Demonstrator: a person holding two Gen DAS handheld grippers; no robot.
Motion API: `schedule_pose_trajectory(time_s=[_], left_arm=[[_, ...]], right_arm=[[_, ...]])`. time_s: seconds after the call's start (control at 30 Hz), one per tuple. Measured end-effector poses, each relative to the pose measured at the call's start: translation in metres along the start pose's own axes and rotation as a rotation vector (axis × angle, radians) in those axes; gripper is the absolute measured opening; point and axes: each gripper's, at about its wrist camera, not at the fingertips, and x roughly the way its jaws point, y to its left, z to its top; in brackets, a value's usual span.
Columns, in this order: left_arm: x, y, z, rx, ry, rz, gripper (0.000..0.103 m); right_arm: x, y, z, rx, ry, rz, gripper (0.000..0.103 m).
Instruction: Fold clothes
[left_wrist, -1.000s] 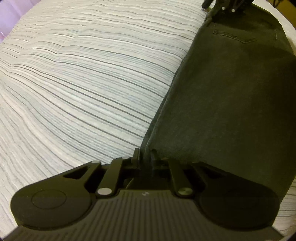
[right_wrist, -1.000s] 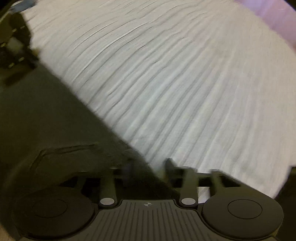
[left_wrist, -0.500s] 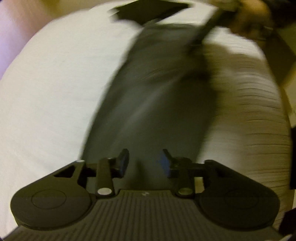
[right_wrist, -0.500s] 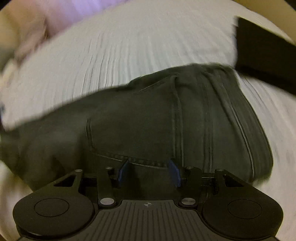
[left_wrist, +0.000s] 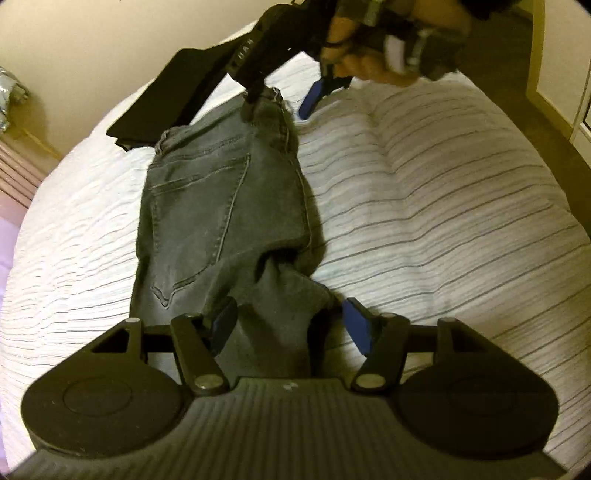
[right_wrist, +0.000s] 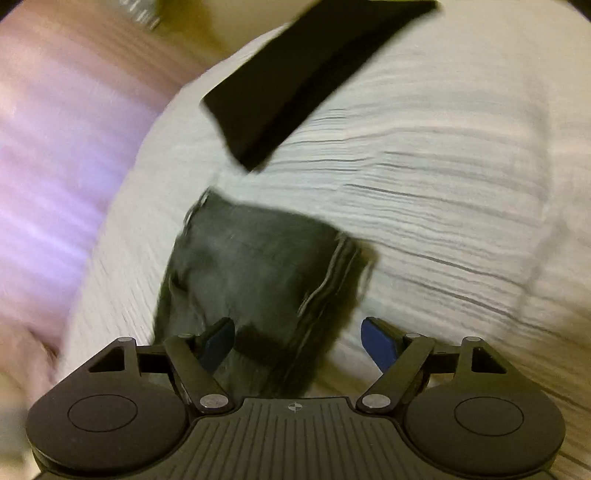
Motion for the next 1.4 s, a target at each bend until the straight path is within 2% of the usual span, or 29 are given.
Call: schedule_pose_trajectory(time_s=[0.03,0.1,0.17,0.3,0.37,0.43,0.47,0.5,0.57,0.6,0.7,0.8,0.9,1.0,1.13,1.17,1.2,1.23,1.27,1.4], left_arm=[[0.003,0.001,-0.002,0.003,0.007,-0.005,0.06],[0.006,0.003,-0.006,0.015,0.015,-0.011,0.059],[0.003,0.002,-0.01,0.041,0.018,-0.003,0.059],[0.005,-0.009,-0.02,0.158,0.027,0.032,0.056],[0.005,-0.01,-0.019,0.168,0.023,0.052,0.05],[0.006,-0.01,-0.019,0.175,0.019,0.071,0.047],[0.005,-0.007,-0.017,0.171,0.016,0.07,0.036],[0.004,-0.004,-0.014,0.166,0.013,0.066,0.019],[0.001,0.007,-0.009,0.131,0.023,0.035,0.007],[-0.001,0.015,-0.009,0.105,0.022,0.02,0.004],[-0.008,0.04,-0.01,0.023,0.012,-0.025,0.002],[-0.015,0.065,-0.011,-0.06,0.003,-0.07,0.002],[-0.022,0.09,-0.013,-0.142,-0.006,-0.115,0.002],[-0.024,0.095,-0.013,-0.1,-0.015,-0.14,0.002],[-0.028,0.089,-0.016,-0.031,-0.031,-0.162,0.001],[-0.028,0.086,-0.018,-0.012,-0.036,-0.168,0.002],[-0.029,0.081,-0.019,0.017,-0.043,-0.176,0.002],[-0.031,0.073,-0.021,0.056,-0.056,-0.183,0.002],[-0.033,0.063,-0.023,0.094,-0.063,-0.185,0.002],[-0.037,0.033,-0.034,0.215,-0.075,-0.186,0.002]], right_arm=[[0.005,-0.004,0.007,0.034,0.02,0.02,0.035],[0.014,-0.008,0.025,0.085,0.066,0.038,0.034],[0.018,-0.003,0.045,0.067,0.09,0.055,0.032],[0.031,0.008,0.063,0.064,0.104,0.034,0.033],[0.033,0.017,0.058,0.013,0.107,0.004,0.034],[0.023,0.024,0.05,-0.043,0.095,-0.009,0.041],[0.015,0.028,0.044,-0.074,0.077,-0.018,0.049],[0.006,0.031,0.034,-0.11,0.048,-0.047,0.051],[-0.019,0.036,0.009,-0.157,0.019,-0.052,0.053],[-0.031,0.039,-0.004,-0.181,0.006,-0.054,0.053],[-0.048,0.06,-0.061,-0.286,0.059,-0.01,0.053],[-0.035,0.089,-0.114,-0.387,0.172,0.045,0.053],[-0.014,0.115,-0.153,-0.459,0.19,0.076,0.053],[0.012,0.131,-0.166,-0.42,0.161,0.08,0.053],[0.03,0.136,-0.161,-0.33,0.083,0.031,0.053],[0.03,0.136,-0.159,-0.301,0.057,0.005,0.046],[0.027,0.133,-0.157,-0.286,0.04,-0.009,0.035],[0.023,0.135,-0.158,-0.285,0.036,-0.012,0.016],[0.018,0.136,-0.159,-0.285,0.032,-0.016,0.009],[-0.009,0.136,-0.181,-0.255,0.02,-0.056,0.005]])
